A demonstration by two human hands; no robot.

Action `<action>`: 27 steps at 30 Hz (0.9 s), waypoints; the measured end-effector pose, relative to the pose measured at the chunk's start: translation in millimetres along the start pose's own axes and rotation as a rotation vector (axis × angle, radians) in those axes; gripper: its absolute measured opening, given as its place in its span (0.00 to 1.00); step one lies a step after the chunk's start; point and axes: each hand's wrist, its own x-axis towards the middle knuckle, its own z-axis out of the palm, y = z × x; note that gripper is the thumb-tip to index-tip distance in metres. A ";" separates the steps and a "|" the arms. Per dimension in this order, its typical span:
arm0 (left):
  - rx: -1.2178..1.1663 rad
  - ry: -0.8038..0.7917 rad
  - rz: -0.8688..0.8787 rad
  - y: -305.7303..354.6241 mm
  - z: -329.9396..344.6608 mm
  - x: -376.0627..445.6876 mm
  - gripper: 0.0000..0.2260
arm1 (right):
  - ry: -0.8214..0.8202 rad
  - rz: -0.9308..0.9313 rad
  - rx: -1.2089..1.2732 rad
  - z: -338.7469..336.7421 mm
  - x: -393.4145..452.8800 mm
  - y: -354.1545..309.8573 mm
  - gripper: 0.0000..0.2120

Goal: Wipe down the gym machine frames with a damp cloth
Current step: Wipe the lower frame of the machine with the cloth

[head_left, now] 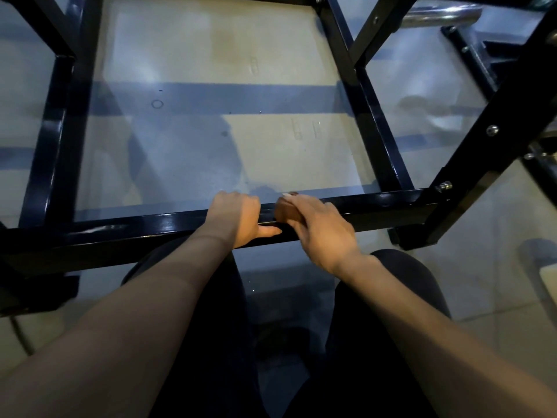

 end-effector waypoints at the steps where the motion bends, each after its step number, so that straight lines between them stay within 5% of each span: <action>1: 0.002 0.000 -0.002 -0.4 0.1 0.2 0.33 | -0.011 0.005 -0.010 -7.4 -2.8 11.4 0.23; 6: 0.007 0.006 0.010 -0.1 -0.6 0.5 0.34 | 0.089 0.417 0.047 -14.6 32.1 31.0 0.13; 12: -0.004 0.001 -0.003 0.0 -0.1 0.7 0.33 | 0.042 0.017 0.102 6.4 0.0 -8.3 0.21; 17: 0.021 0.025 0.010 -0.2 1.9 -0.6 0.34 | 0.126 0.371 0.072 -16.9 22.3 38.1 0.15; 24: 0.019 0.029 -0.007 2.3 -0.3 -1.4 0.33 | 0.043 0.073 0.006 -2.8 -6.0 8.0 0.22; 27: 0.048 0.014 -0.005 4.9 -0.3 -2.6 0.33 | 0.071 0.292 0.004 -21.6 -0.8 44.8 0.19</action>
